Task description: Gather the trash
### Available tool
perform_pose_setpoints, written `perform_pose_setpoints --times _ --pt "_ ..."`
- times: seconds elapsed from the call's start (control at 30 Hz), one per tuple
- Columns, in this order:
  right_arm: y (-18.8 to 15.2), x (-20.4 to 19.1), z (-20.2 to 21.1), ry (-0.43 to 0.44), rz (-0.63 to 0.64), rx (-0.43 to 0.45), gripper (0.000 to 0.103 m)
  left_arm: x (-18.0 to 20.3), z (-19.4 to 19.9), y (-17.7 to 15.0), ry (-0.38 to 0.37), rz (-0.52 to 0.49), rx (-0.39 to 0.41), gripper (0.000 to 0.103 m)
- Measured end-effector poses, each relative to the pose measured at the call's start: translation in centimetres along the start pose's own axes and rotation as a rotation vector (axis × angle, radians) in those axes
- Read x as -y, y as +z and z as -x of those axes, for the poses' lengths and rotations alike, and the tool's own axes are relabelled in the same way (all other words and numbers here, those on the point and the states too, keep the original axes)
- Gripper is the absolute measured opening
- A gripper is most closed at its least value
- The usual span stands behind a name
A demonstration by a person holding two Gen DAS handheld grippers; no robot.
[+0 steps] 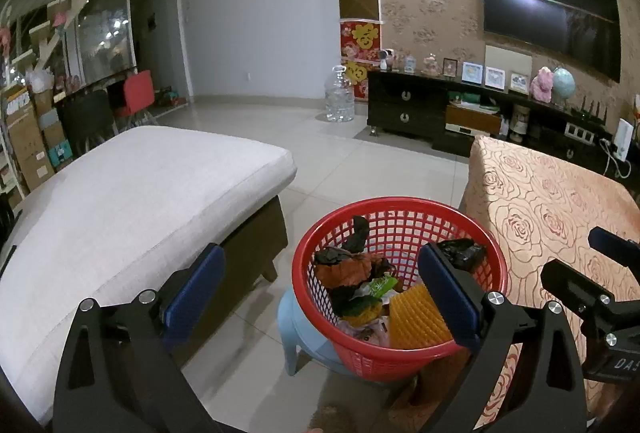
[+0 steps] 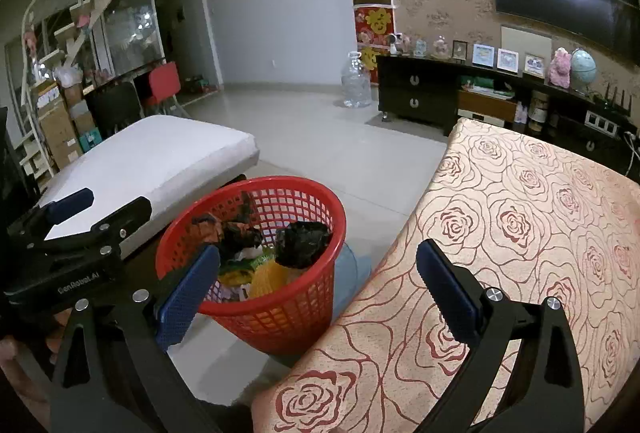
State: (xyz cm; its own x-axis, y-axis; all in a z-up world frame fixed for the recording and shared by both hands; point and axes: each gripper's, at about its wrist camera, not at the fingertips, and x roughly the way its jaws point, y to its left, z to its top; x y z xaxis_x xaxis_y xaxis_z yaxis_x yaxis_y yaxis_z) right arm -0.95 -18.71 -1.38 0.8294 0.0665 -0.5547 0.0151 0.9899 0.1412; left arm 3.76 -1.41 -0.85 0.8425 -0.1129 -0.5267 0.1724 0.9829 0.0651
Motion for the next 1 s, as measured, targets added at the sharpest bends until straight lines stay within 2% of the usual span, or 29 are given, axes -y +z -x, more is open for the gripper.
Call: perform_pose_setpoints --times 1.0 --pt "-0.24 -0.53 -0.82 0.016 0.009 -0.029 0.096 -0.28 -0.1 0.09 0.003 0.007 -0.001 0.094"
